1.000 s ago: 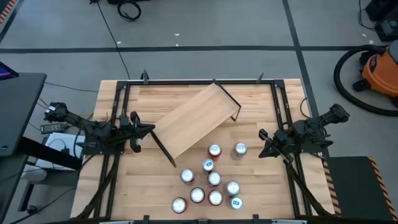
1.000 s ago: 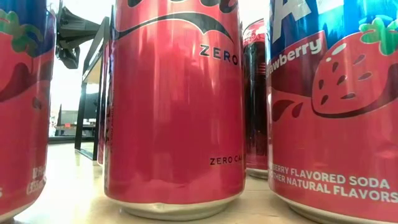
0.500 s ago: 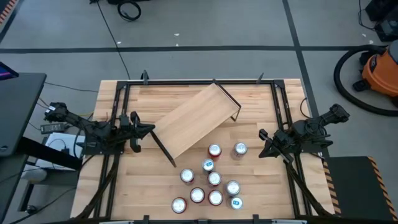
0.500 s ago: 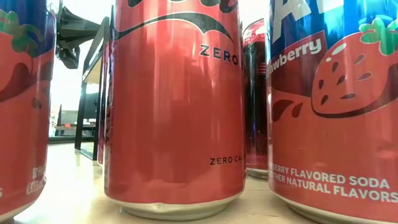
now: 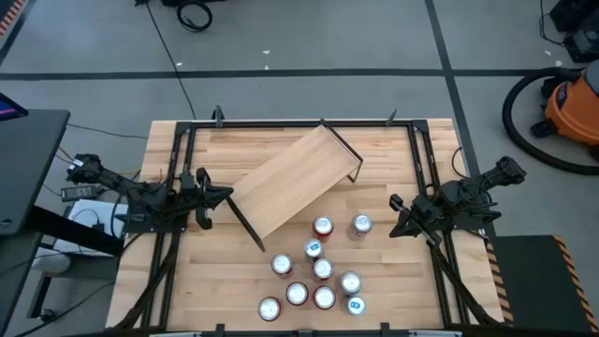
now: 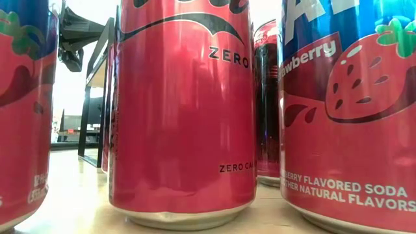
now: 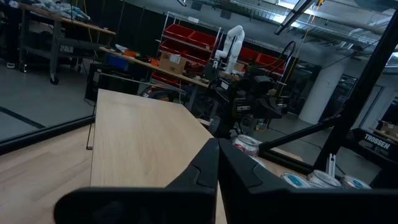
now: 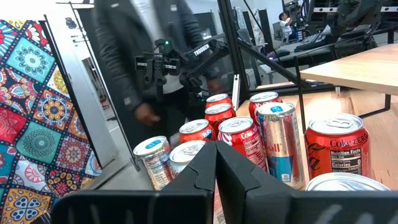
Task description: Place canned beverage on shelf
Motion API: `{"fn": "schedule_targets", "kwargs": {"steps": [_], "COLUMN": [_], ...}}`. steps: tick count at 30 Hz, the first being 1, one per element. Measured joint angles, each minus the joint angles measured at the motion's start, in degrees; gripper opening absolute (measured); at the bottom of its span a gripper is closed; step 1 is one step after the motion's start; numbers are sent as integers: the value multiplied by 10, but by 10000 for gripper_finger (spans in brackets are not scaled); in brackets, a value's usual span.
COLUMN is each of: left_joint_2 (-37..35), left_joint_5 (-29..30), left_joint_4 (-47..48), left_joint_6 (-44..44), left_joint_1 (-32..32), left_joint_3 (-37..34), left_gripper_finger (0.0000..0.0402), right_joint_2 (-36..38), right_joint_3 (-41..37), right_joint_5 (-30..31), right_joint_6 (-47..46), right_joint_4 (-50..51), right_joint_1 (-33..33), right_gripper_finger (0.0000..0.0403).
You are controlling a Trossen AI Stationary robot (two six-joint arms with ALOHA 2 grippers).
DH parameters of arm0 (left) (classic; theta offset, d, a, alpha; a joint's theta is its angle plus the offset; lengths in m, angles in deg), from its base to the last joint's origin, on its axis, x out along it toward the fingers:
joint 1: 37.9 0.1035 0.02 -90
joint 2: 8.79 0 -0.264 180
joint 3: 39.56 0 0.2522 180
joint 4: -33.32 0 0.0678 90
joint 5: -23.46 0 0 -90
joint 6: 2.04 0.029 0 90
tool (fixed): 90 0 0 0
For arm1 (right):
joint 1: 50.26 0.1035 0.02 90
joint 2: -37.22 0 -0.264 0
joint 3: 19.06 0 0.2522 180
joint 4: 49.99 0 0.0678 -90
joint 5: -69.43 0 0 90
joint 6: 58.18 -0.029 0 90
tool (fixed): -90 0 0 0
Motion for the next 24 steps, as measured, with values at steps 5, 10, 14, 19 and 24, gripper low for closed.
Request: {"fn": "schedule_targets", "kwargs": {"steps": [5, 10, 14, 19, 24], "left_joint_2": [0, 0, 0, 0, 45], "left_joint_5": [0, 0, 0, 4, 82], "left_joint_4": [0, 0, -3, -9, 21], "left_joint_6": [0, 0, -9, -84, 3], "left_joint_1": [0, 0, 0, 2, 33], "left_joint_3": [0, 0, 0, 0, 0], "left_gripper_finger": [9, 9, 9, 9, 9], "right_joint_2": [0, 0, 0, 0, 0], "right_joint_3": [0, 0, 0, 0, 0], "right_joint_5": [0, 0, 0, 0, 0], "right_joint_6": [0, 0, 0, 0, 0], "right_joint_4": [0, 0, 0, 0, 0], "right_joint_1": [0, 0, 0, 0, 0], "right_gripper_finger": [18, 18, 18, 18, 18]}}
